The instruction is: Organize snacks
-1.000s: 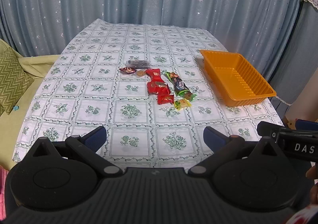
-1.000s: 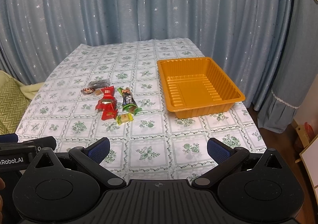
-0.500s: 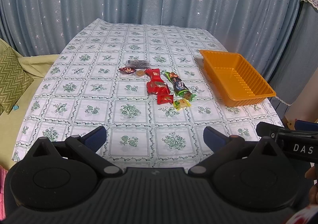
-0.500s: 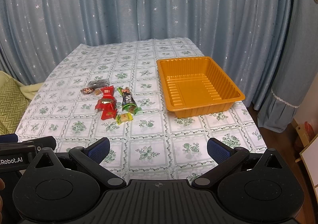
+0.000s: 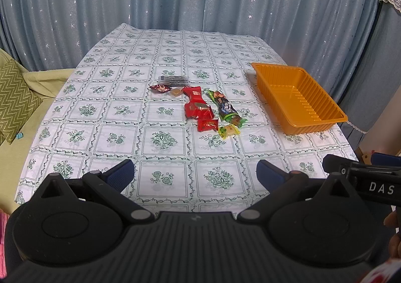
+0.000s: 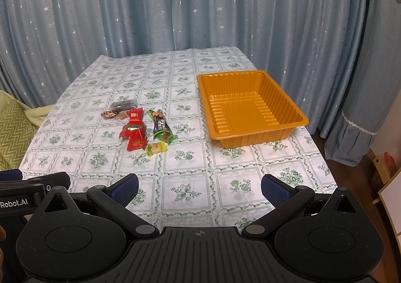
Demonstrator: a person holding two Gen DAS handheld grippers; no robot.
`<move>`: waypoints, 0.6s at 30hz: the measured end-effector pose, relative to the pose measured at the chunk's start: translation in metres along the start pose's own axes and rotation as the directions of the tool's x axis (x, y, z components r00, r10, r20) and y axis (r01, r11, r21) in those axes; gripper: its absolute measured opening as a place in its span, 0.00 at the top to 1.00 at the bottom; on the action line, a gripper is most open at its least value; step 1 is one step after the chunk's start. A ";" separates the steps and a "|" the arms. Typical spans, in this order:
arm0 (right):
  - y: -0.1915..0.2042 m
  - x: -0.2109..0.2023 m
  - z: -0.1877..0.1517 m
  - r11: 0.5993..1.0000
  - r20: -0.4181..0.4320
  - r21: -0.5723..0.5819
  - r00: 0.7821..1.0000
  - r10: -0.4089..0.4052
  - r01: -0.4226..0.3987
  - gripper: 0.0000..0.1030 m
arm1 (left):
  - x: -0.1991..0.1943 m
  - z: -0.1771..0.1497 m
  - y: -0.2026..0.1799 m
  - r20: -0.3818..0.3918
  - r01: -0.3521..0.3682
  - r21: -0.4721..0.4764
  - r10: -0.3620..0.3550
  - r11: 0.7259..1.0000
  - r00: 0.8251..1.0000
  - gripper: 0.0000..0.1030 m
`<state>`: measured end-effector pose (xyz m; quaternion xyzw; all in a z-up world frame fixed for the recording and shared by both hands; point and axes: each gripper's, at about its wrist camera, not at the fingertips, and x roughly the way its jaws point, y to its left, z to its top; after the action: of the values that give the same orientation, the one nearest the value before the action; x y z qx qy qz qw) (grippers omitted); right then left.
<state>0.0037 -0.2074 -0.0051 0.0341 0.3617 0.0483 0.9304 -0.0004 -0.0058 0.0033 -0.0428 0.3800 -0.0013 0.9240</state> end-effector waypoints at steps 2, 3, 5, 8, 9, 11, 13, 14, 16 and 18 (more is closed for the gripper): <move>0.000 0.000 0.000 1.000 0.000 0.000 1.000 0.000 0.000 0.00 | 0.000 0.000 -0.001 0.000 0.000 0.000 0.000 1.000 1.000 0.00; 0.000 0.000 0.000 1.000 0.000 0.000 1.000 -0.001 0.001 0.00 | 0.000 0.000 -0.001 0.000 0.000 0.000 0.000 1.000 1.000 0.00; 0.000 0.000 0.000 1.000 -0.001 0.002 1.000 0.000 0.000 0.00 | 0.000 0.000 0.000 0.000 0.000 0.000 0.000 1.000 1.000 0.00; 0.000 0.000 0.000 1.000 -0.001 0.000 1.000 -0.001 0.001 0.00 | 0.000 0.000 0.000 0.000 0.000 0.000 0.000 1.000 1.000 0.00; 0.000 0.000 0.000 1.000 0.000 0.000 1.000 0.000 0.000 0.00 | 0.000 0.000 0.000 0.001 0.000 0.000 0.000 1.000 1.000 0.00; -0.001 0.000 0.001 1.000 0.000 0.002 1.000 0.001 -0.001 0.00 | 0.000 0.000 0.000 0.001 0.000 0.000 0.000 1.000 1.000 0.00; -0.002 0.000 0.000 1.000 0.003 0.007 1.000 0.003 -0.003 0.00 | 0.000 0.000 0.000 0.001 0.002 0.001 -0.002 1.000 1.000 0.00; -0.002 0.001 0.000 1.000 0.006 0.009 1.000 0.003 -0.003 0.00 | 0.001 0.000 0.000 0.002 0.002 0.002 -0.002 1.000 1.000 0.00; -0.003 0.002 -0.001 1.000 0.013 0.015 1.000 0.005 -0.005 0.00 | 0.002 0.001 0.001 0.004 0.001 -0.002 -0.001 1.000 1.000 0.00; -0.003 0.005 -0.001 1.000 0.020 0.021 1.000 0.008 -0.009 0.00 | 0.005 0.002 0.005 0.002 0.004 -0.006 -0.004 1.000 1.000 0.00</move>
<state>0.0069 -0.2101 -0.0093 0.0460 0.3530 0.0480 0.9333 0.0044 -0.0011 0.0004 -0.0465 0.3791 -0.0018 0.9242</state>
